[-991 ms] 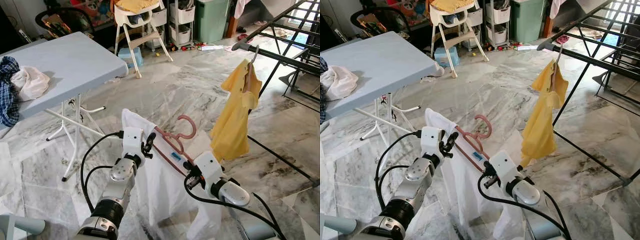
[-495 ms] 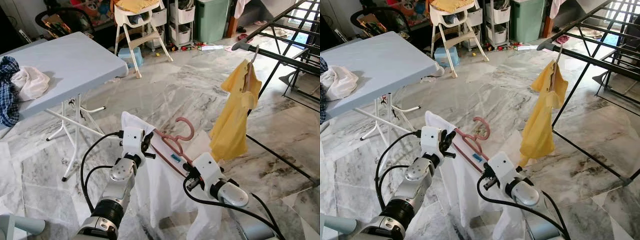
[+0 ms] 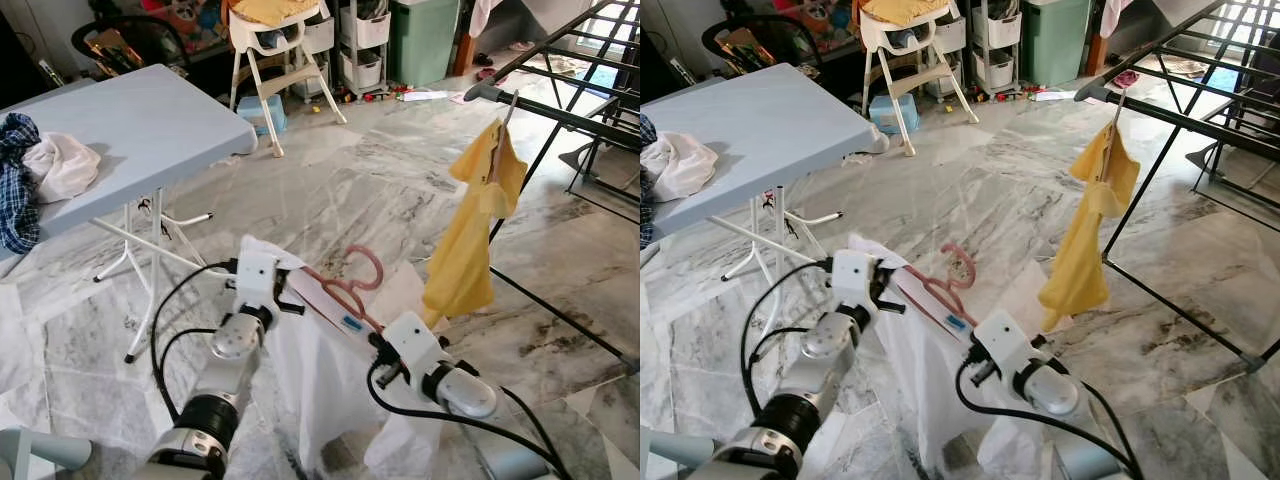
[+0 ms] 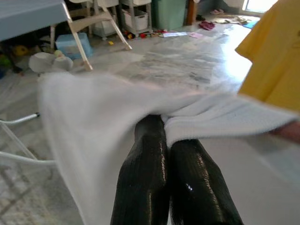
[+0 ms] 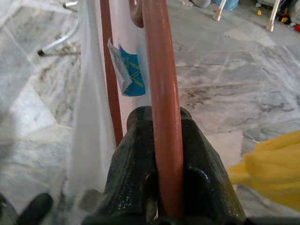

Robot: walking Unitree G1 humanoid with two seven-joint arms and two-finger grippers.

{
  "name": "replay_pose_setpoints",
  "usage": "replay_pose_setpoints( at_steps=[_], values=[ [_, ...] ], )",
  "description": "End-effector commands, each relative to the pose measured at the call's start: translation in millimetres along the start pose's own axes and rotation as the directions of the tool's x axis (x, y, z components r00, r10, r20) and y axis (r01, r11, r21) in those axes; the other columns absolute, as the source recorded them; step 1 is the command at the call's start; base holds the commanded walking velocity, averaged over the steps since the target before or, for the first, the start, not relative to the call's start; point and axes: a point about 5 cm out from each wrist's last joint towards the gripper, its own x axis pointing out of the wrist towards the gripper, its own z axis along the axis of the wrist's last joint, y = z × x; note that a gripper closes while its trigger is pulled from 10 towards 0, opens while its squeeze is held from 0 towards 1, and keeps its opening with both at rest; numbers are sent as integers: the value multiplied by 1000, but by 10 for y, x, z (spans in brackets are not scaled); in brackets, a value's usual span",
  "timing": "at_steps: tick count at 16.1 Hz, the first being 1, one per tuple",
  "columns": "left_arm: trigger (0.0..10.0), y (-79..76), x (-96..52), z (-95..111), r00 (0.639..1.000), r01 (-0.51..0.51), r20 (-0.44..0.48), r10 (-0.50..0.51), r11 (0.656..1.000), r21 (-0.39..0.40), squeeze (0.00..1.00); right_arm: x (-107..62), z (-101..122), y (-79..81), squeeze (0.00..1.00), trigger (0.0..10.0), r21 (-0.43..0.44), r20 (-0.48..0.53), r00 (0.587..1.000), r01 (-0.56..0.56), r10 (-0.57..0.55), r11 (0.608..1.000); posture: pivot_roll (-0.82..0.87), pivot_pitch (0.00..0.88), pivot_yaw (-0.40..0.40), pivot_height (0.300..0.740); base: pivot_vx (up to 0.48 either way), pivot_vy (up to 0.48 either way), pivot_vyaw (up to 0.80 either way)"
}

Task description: Hang hanger

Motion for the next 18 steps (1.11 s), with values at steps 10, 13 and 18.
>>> replay_pose_setpoints(
  at_steps=[10,13,18],
  values=[
    [0,202,30,88,997,-77,16,76,997,20,0,-148,-393,-135,0,10000,-244,-144,989,-50,15,968,-146,17,143,740,0,0,0],
    [0,191,37,72,998,-69,0,69,997,33,0,-200,-423,-133,0,10000,-290,-142,988,-93,53,953,-149,19,149,740,0,0,0],
    [0,0,52,39,1000,4,-22,-3,1000,26,0,-155,-403,-141,0,10000,-395,-167,985,-104,40,913,-157,22,148,740,0,0,0]
  ],
)
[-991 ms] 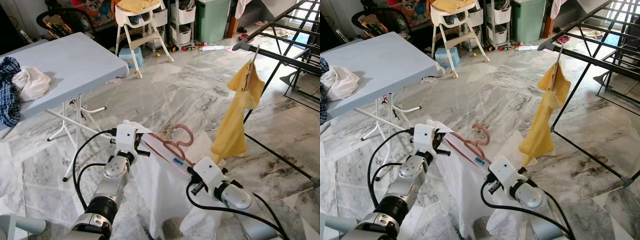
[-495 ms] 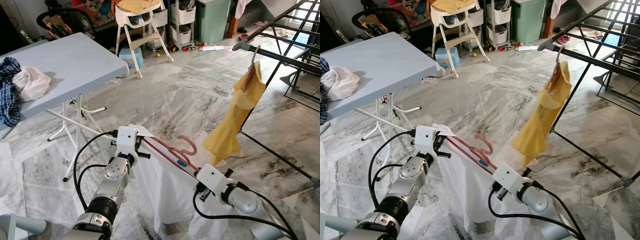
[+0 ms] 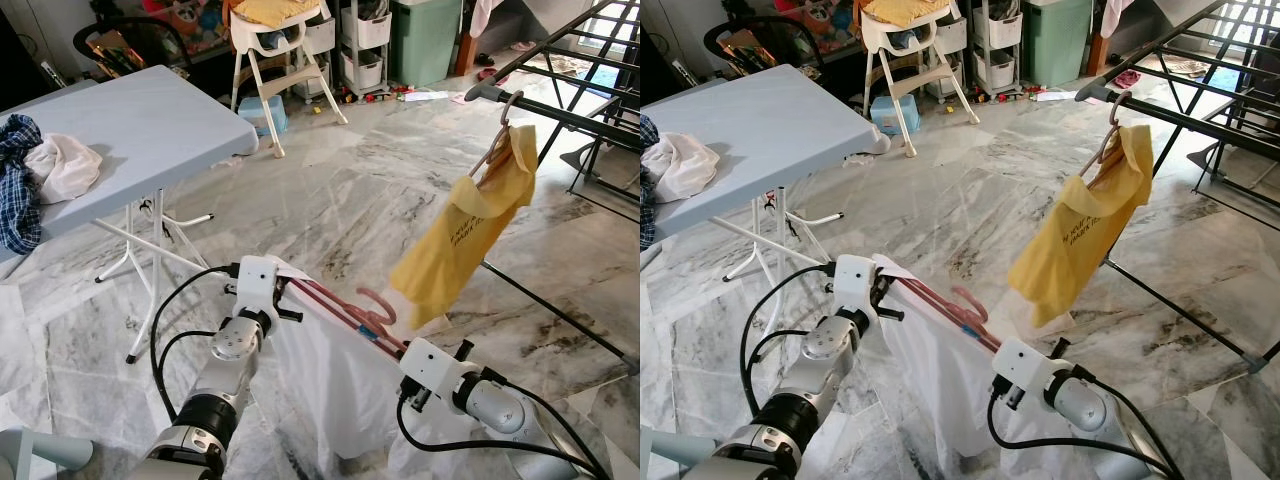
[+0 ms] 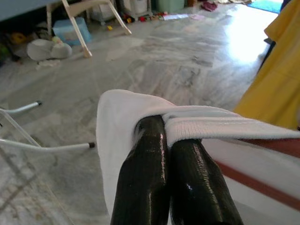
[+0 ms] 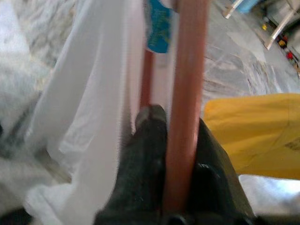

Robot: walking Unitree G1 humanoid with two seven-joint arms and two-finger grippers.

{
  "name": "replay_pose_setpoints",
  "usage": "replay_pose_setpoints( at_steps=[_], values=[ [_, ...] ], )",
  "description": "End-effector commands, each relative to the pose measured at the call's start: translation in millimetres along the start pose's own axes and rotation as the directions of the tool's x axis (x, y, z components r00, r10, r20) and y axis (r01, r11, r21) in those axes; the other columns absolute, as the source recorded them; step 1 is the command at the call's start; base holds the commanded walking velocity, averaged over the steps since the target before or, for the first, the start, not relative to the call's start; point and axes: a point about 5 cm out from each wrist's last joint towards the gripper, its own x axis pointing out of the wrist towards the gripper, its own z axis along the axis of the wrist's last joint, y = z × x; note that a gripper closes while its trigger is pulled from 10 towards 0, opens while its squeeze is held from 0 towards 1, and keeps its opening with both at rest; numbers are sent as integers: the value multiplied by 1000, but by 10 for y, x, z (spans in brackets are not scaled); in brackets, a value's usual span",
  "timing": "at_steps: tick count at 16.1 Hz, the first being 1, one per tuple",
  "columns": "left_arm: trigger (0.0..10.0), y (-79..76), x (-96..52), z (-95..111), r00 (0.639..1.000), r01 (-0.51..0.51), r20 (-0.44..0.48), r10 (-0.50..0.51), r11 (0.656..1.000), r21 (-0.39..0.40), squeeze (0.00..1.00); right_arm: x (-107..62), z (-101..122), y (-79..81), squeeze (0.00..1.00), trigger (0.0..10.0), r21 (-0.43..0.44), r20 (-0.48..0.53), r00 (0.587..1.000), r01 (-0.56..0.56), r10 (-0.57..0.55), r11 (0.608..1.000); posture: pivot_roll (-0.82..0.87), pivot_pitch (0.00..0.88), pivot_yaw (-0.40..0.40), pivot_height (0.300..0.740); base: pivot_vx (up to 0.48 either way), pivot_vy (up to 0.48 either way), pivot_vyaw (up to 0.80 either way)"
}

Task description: Hang hanger

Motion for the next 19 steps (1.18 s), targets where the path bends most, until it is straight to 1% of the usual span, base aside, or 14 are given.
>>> replay_pose_setpoints(
  at_steps=[1,2,4,5,6,7,9,10,11,13,16,17,19],
  values=[
    [0,6,49,176,998,4,59,-5,1000,13,0,32,-44,87,0,10000,-54,-43,998,-44,41,998,-157,23,148,740,0,0,0],
    [0,-45,51,158,999,25,46,-25,1000,14,0,82,14,93,0,10000,-45,-33,999,-38,36,998,-157,24,147,740,0,0,0],
    [0,-102,48,130,998,47,31,-48,999,16,0,136,89,98,0,10000,-54,-18,999,-29,28,998,-161,24,148,740,0,0,0],
    [0,-169,41,96,998,66,18,-66,998,14,0,209,209,105,0,10000,-37,22,1000,-16,16,999,-160,24,147,740,0,0,0],
    [0,-206,34,83,997,75,12,-75,997,11,0,254,278,137,0,10000,-51,43,999,-22,24,998,-161,24,147,740,0,0,0],
    [0,-217,35,84,997,82,7,-82,997,12,0,272,296,148,0,10000,-61,48,999,-22,25,998,-162,25,147,740,0,0,0],
    [0,-262,33,55,992,125,-35,-125,992,12,0,315,340,119,0,10000,-27,61,998,9,-7,1000,-160,22,147,740,0,0,0],
    [0,-269,28,49,991,131,-39,-131,991,21,0,345,362,62,0,10000,2,62,997,53,-53,999,-161,22,148,740,0,0,0],
    [0,-260,26,63,992,127,-31,-126,992,22,0,367,372,35,0,10000,-5,58,996,66,-66,998,-162,21,149,740,0,0,0],
    [0,-228,30,164,992,126,-5,-126,991,33,0,391,329,39,0,10000,-34,29,998,53,-52,998,-163,22,149,740,0,0,0],
    [0,-56,55,295,997,69,30,-71,995,69,0,358,203,78,0,10000,-51,-14,1000,15,-16,999,-157,19,147,740,0,0,0],
    [0,40,56,340,998,40,41,-44,996,82,0,322,120,107,0,10000,-76,-36,999,-14,11,997,-157,20,147,740,0,0,0],
    [0,71,56,370,998,40,40,-43,996,78,0,292,41,142,0,10000,-86,-58,998,-38,33,996,-157,20,148,740,0,0,0]
  ],
)
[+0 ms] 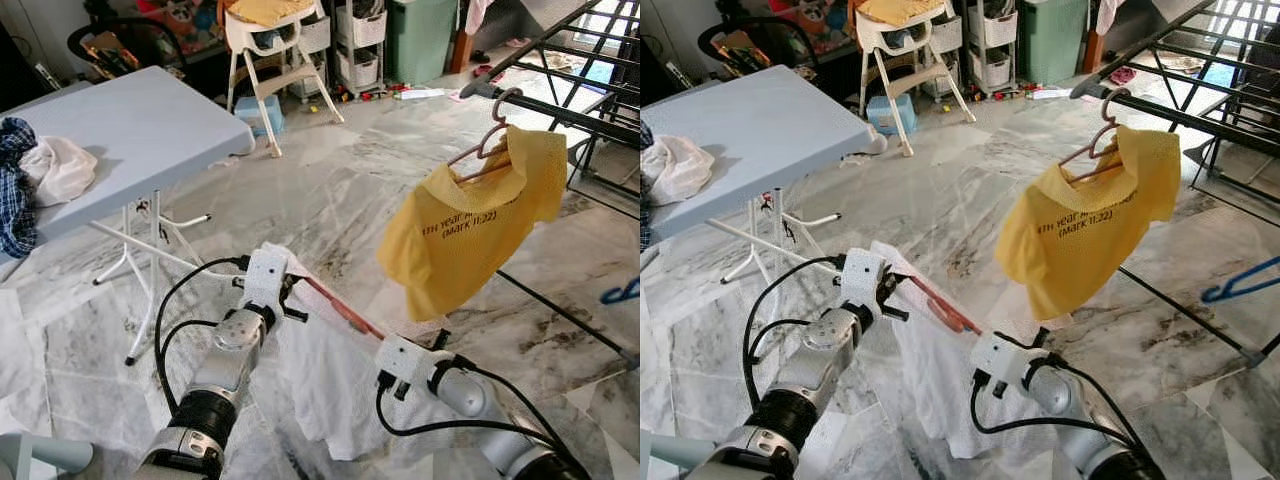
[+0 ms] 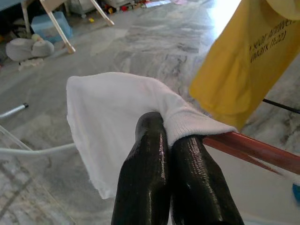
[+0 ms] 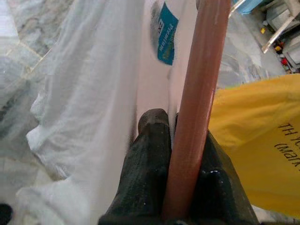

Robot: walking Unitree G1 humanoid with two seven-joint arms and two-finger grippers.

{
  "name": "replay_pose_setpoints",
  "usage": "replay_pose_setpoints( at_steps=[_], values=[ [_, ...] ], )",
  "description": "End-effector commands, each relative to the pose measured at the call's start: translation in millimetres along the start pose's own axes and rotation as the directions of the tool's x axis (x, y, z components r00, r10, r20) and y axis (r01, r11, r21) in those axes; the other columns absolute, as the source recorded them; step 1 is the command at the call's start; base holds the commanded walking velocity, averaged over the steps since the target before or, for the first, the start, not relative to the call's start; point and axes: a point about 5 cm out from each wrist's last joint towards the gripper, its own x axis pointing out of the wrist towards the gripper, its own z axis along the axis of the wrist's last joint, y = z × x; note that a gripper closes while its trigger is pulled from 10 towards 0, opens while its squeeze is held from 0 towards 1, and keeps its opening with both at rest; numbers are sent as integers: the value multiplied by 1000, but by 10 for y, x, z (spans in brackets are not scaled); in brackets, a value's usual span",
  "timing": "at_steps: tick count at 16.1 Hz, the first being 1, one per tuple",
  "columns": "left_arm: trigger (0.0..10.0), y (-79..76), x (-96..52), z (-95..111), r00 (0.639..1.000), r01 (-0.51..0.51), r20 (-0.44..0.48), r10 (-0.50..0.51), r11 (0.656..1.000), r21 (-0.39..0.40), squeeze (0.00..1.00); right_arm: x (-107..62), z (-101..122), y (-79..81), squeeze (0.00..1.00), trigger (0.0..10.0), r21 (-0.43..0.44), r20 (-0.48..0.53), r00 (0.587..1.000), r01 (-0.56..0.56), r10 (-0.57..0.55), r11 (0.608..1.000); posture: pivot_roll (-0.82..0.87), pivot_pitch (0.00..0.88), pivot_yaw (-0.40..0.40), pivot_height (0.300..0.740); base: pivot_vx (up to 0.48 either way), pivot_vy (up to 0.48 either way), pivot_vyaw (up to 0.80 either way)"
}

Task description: Hang hanger

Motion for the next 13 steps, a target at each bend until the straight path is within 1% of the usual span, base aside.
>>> replay_pose_setpoints(
  at_steps=[1,2,3,4,5,6,7,8,9,10,11,12,13],
  values=[
    [0,116,29,250,996,-31,83,29,999,24,0,-18,-75,107,0,10000,-19,-28,998,-50,49,999,-157,20,148,740,0,0,0],
    [0,67,32,189,998,-23,62,20,999,32,0,-9,-11,133,0,10000,29,11,999,-44,44,999,-160,20,149,740,0,0,0],
    [0,46,27,149,998,-25,58,24,999,25,0,-3,46,126,0,10000,85,43,999,-29,26,996,-162,22,150,740,0,0,0],
    [0,69,15,135,995,-60,75,58,998,22,0,-30,67,135,0,10000,106,58,998,-43,37,993,-165,24,150,740,0,0,0],
    [0,115,6,165,990,-96,102,95,995,12,0,-67,33,165,0,10000,80,50,997,-65,62,995,-167,24,151,740,0,0,0],
    [0,136,7,215,988,-101,121,100,995,3,0,-107,-14,173,0,10000,55,37,997,-74,72,996,-168,25,152,740,0,0,0],
    [0,127,14,253,988,-86,127,85,996,0,0,-128,-47,158,0,10000,51,28,998,-61,60,997,-168,25,150,740,0,0,0],
    [0,41,29,242,995,-16,99,16,1000,6,0,-123,-41,67,0,10000,93,39,999,9,-13,996,-167,23,150,740,0,0,0],
    [0,-34,25,174,997,30,64,-32,999,24,0,-101,22,-33,0,10000,143,64,994,78,-87,987,-170,22,153,740,0,0,0],
    [275,-94,1,64,998,57,25,-58,997,48,0,-80,128,-137,0,10000,230,103,983,125,-152,965,-172,24,155,740,0,0,0],
    [3294,-124,-27,-18,998,57,12,-58,997,61,0,-80,212,-211,0,10000,287,133,973,146,-191,947,-173,25,154,740,0,0,0],
    [7255,-146,-57,-80,999,45,21,-46,997,59,0,-92,288,-281,0,10000,323,162,960,165,-227,932,-172,25,152,740,0,0,0],
    [5961,-172,-92,-112,997,47,55,-49,998,42,0,-108,376,-325,0,10000,359,201,947,166,-250,918,-173,25,146,740,0,0,0]
  ],
)
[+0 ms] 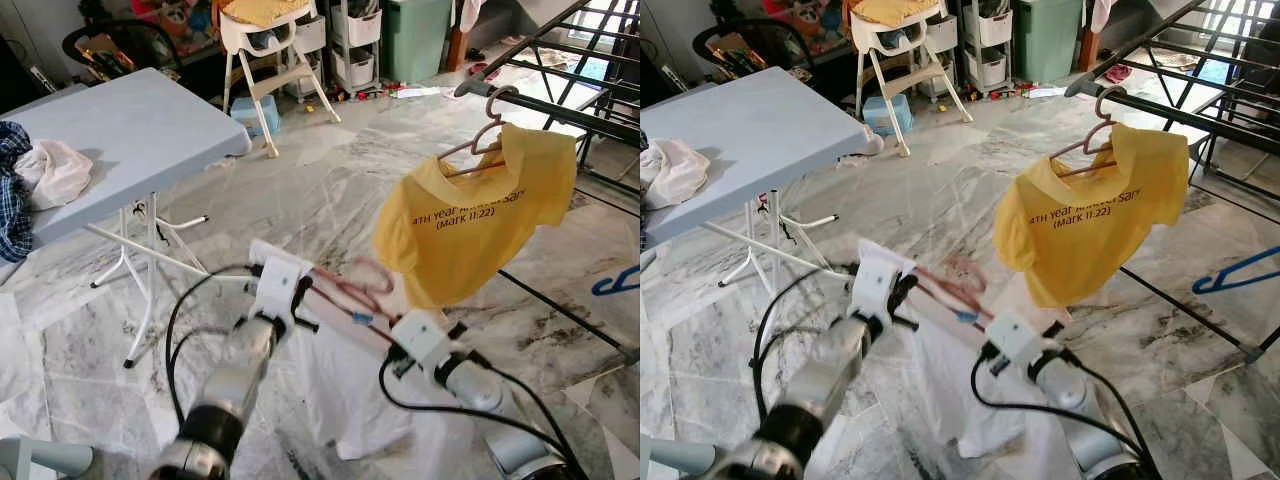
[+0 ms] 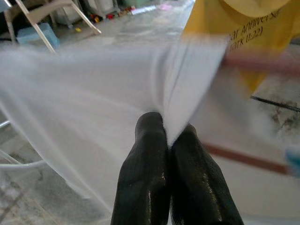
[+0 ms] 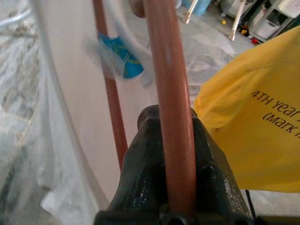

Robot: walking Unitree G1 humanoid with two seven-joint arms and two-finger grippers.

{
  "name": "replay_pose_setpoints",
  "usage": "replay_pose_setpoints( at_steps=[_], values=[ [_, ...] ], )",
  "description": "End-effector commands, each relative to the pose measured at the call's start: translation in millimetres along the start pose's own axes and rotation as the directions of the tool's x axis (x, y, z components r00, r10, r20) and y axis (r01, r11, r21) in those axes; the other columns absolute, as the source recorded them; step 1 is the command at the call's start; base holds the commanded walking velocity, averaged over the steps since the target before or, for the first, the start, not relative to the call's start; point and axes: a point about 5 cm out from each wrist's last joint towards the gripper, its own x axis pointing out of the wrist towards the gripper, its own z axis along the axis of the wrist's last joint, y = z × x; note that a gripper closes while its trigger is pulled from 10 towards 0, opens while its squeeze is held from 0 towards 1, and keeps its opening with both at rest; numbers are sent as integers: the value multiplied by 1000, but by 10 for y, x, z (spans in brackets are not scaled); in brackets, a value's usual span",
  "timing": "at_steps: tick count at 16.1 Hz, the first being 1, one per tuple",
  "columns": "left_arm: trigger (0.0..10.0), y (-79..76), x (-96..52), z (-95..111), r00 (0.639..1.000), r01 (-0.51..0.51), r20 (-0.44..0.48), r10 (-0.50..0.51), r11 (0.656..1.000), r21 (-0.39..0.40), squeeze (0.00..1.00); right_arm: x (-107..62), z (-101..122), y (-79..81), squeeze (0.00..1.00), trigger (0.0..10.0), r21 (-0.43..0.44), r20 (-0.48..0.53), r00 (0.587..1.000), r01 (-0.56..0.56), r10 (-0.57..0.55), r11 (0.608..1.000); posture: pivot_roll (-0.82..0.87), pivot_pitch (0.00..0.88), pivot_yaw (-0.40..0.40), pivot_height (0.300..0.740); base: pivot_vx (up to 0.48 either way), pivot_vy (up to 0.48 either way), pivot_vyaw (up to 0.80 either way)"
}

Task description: Hang hanger

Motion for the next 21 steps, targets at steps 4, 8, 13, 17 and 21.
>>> replay_pose_setpoints(
  at_steps=[4,8,13,17,21],
  values=[
    [5373,29,-51,-8,999,2,43,-4,998,62,0,35,447,-55,0,10000,45,181,983,-36,27,998,-175,27,131,740,0,0,0],
    [0,122,-21,268,987,-24,160,23,1000,1,0,-14,237,-124,0,10000,-50,94,995,-41,46,998,-172,28,126,740,0,0,0],
    [0,281,-9,581,968,-68,238,76,997,-42,0,-75,17,-156,0,10000,-155,5,999,-50,52,987,-165,28,140,740,0,0,0],
    [0,301,-11,547,973,-80,216,86,996,-34,0,-84,7,-123,0,10000,-145,7,999,-52,54,988,-171,29,147,740,0,0,0],
    [0,574,-55,676,936,-226,269,226,974,-30,0,-159,-133,-101,0,10000,-177,-51,994,-100,92,979,-171,29,149,740,0,0,0]
  ],
)
